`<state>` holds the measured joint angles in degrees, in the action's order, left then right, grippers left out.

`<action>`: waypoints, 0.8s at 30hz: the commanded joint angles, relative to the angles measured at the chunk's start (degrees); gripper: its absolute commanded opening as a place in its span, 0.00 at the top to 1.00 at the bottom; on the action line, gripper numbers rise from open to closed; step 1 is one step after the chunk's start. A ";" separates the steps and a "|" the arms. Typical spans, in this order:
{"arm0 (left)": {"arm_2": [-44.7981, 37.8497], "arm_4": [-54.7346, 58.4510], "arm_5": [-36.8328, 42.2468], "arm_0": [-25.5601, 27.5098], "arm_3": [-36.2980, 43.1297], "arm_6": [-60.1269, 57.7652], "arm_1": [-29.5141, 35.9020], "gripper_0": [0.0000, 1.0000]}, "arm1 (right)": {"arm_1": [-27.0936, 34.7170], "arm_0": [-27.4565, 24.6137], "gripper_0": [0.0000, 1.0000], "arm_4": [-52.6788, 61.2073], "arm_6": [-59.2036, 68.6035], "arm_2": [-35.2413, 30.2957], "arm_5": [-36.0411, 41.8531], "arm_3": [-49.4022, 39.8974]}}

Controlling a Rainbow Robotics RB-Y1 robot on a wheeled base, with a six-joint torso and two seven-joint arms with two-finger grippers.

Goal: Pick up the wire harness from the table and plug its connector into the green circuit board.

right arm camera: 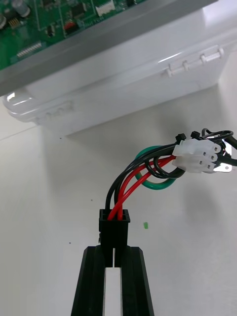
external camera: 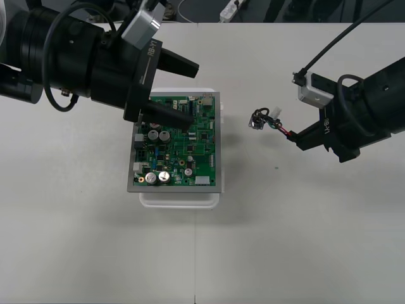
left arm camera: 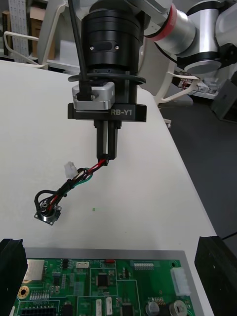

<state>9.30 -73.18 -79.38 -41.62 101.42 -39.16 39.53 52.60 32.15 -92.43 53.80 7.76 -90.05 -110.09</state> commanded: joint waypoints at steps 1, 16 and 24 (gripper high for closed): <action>-3.33 3.48 -6.93 -1.36 -0.44 -0.57 3.00 0.00 | 2.77 2.65 1.00 3.39 -0.19 -2.22 0.05 -1.62; -9.22 13.15 -10.62 -1.36 -8.35 1.81 4.50 0.00 | 3.74 3.79 1.00 17.02 1.57 -3.45 0.05 4.01; -9.22 20.71 -10.62 -1.18 -11.77 3.48 7.66 0.00 | 5.05 3.88 1.00 26.77 4.64 -1.87 0.05 6.47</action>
<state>1.49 -55.22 -88.14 -41.62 90.53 -39.04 43.81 54.53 33.61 -68.83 54.20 6.29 -90.05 -103.73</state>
